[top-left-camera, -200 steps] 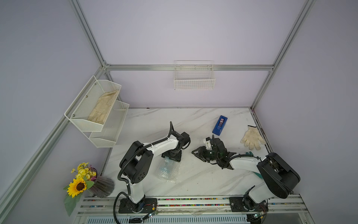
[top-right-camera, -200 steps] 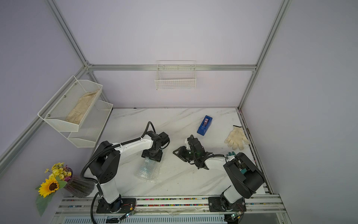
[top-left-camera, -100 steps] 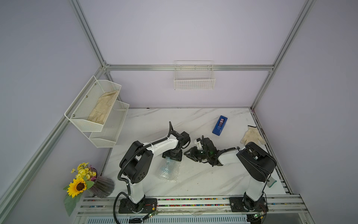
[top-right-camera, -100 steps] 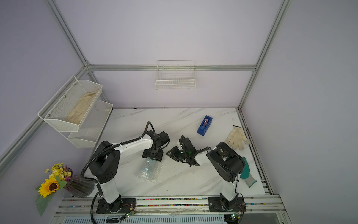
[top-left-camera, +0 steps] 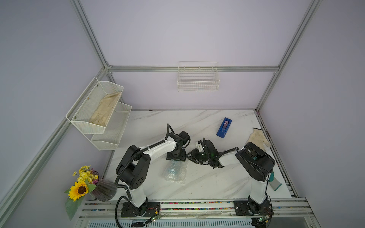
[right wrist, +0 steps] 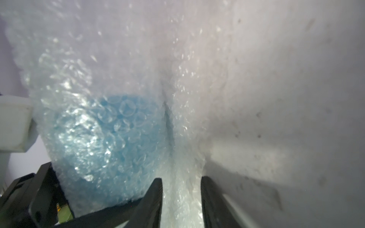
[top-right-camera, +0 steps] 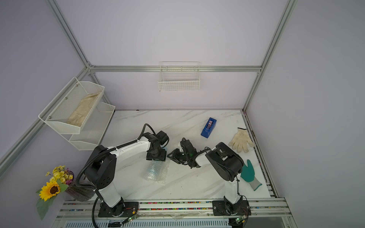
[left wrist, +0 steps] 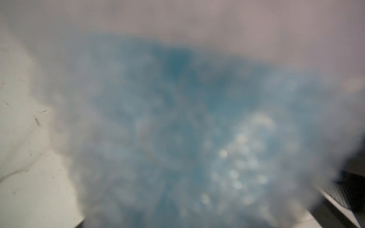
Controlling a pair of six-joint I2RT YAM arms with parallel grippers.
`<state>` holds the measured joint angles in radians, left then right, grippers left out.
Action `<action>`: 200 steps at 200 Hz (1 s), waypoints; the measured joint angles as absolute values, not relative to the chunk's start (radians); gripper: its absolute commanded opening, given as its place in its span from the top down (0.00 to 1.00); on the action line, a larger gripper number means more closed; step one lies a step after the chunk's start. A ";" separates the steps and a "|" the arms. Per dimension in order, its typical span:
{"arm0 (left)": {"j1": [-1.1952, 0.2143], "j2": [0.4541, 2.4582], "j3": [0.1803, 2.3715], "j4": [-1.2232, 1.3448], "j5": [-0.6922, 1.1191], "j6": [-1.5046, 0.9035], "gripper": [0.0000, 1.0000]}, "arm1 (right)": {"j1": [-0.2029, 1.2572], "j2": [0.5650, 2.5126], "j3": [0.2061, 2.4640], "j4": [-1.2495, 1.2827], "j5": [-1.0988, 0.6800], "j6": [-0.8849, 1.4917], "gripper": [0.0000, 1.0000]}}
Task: Wrap wine glasses in bubble wrap
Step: Wrap the wine glass in bubble wrap.
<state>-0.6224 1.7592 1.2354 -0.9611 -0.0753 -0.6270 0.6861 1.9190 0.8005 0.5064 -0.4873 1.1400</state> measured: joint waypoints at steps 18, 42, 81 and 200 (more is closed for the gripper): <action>-0.616 1.758 1.226 -0.947 -0.058 -0.627 0.28 | 0.688 1.928 0.802 0.515 -0.488 1.142 0.70; -0.613 1.758 1.219 -0.933 -0.043 -0.627 0.28 | 0.693 1.941 0.804 0.531 -0.486 1.151 0.79; -0.607 1.754 1.200 -0.898 0.004 -0.627 0.29 | 0.699 1.934 0.799 0.558 -0.483 1.168 0.91; -0.574 1.705 1.114 -0.688 0.255 -0.669 0.31 | 0.696 1.694 0.778 0.327 -0.385 1.101 0.96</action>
<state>-0.5743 1.7050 1.1141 -0.6876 0.2550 -0.6685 0.6964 1.6936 0.7776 0.3267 -0.3855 1.1011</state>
